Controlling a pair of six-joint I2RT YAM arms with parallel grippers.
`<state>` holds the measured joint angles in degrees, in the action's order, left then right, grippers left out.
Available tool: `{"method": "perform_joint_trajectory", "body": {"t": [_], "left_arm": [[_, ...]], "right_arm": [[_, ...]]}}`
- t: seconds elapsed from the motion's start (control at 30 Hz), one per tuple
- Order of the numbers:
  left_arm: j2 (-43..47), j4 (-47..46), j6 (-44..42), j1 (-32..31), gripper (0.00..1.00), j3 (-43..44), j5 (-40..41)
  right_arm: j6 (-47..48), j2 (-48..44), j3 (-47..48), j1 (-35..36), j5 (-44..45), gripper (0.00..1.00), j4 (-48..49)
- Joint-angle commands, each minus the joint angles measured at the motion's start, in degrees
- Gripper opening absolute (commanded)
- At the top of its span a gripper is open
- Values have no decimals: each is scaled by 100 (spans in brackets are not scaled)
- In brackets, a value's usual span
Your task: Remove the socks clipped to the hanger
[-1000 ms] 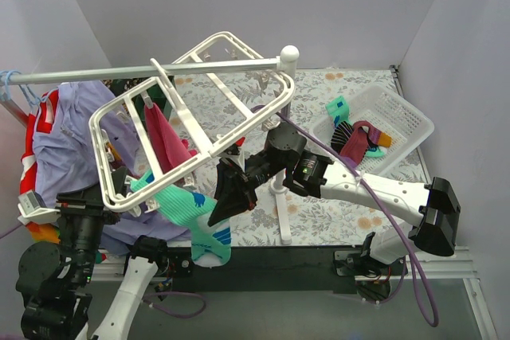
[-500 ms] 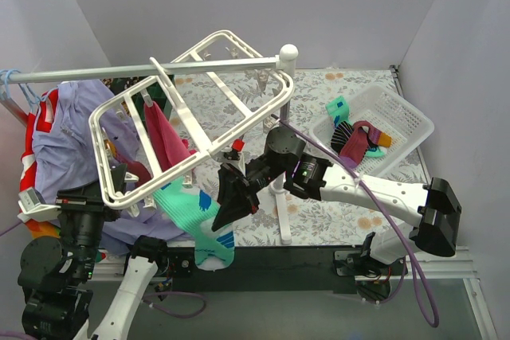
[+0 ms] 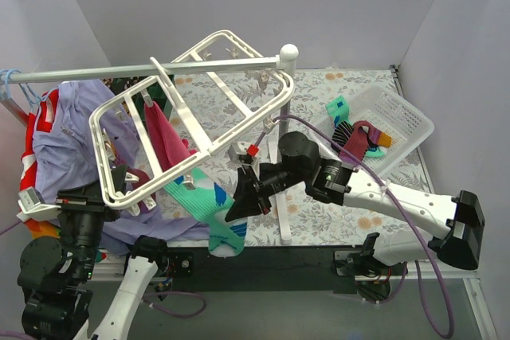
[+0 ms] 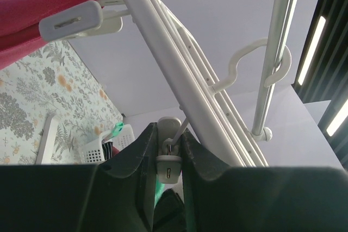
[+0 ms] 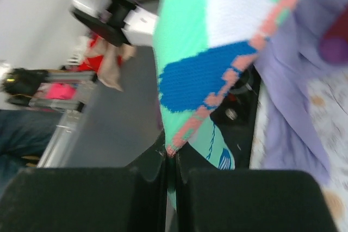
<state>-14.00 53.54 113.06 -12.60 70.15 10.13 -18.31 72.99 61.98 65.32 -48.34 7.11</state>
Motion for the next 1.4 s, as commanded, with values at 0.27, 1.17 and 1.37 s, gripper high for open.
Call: {"method": "perform_joint_trajectory", "body": {"t": [0.27,1.17,1.37], "left_arm": [[-270,-36,-600,-23,0,385,-292],[-516,-212,-1110,-23,0,790,-591],[-490,-265,-1119,-23,0,711,-679]], "right_arm": [[926,-2007,-1328,-580,3821,1,-2135],[1021,-304,1509,-5653,7004,5,-2601],[1382,137,1757,-5706,7628,13,-2953]]}}
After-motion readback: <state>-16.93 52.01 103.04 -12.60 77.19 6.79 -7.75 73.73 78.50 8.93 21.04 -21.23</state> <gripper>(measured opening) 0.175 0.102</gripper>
